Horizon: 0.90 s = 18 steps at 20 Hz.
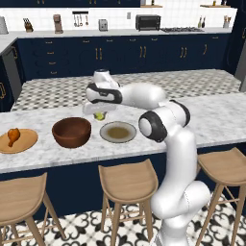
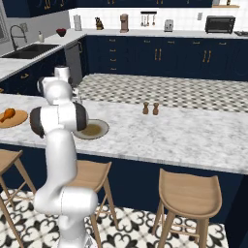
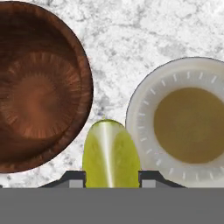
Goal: Pick the chicken drumstick and lemon wedge from their plates and place them in the bowl. Then put the bowl in the fridge.
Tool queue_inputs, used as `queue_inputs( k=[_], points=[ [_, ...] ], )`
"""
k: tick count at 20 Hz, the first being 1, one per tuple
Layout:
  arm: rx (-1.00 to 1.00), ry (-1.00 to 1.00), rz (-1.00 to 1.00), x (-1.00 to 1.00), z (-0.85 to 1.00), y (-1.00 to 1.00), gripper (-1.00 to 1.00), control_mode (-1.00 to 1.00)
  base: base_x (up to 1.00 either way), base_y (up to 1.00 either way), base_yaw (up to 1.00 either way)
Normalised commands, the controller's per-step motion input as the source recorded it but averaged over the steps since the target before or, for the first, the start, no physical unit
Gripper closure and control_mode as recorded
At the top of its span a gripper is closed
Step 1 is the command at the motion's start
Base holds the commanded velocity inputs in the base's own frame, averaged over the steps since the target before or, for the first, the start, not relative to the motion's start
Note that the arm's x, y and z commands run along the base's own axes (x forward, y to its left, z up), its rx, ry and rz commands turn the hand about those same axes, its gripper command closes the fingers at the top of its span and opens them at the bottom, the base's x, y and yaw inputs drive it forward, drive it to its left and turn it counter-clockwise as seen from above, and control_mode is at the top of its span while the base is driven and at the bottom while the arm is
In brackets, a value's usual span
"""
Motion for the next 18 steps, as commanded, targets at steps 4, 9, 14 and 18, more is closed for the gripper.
queue_inputs(
  k=[4, 9, 14, 18],
  points=[
    [0.0, -0.13, 0.02, -0.22, 0.73, 0.72, 1.0, -1.0, 0.0, 0.0, 0.0],
    [0.0, -0.01, 0.0, 0.13, 0.08, 0.96, 1.0, -1.0, 0.0, 0.0, 0.0],
    [-0.01, 0.0, 0.0, 0.24, -0.18, 0.99, 1.0, -1.0, 0.0, 0.0, 0.0],
    [-0.05, 0.01, 0.0, 0.09, -0.11, 0.27, -1.0, -1.0, 0.0, 0.0, 0.0]
  ],
)
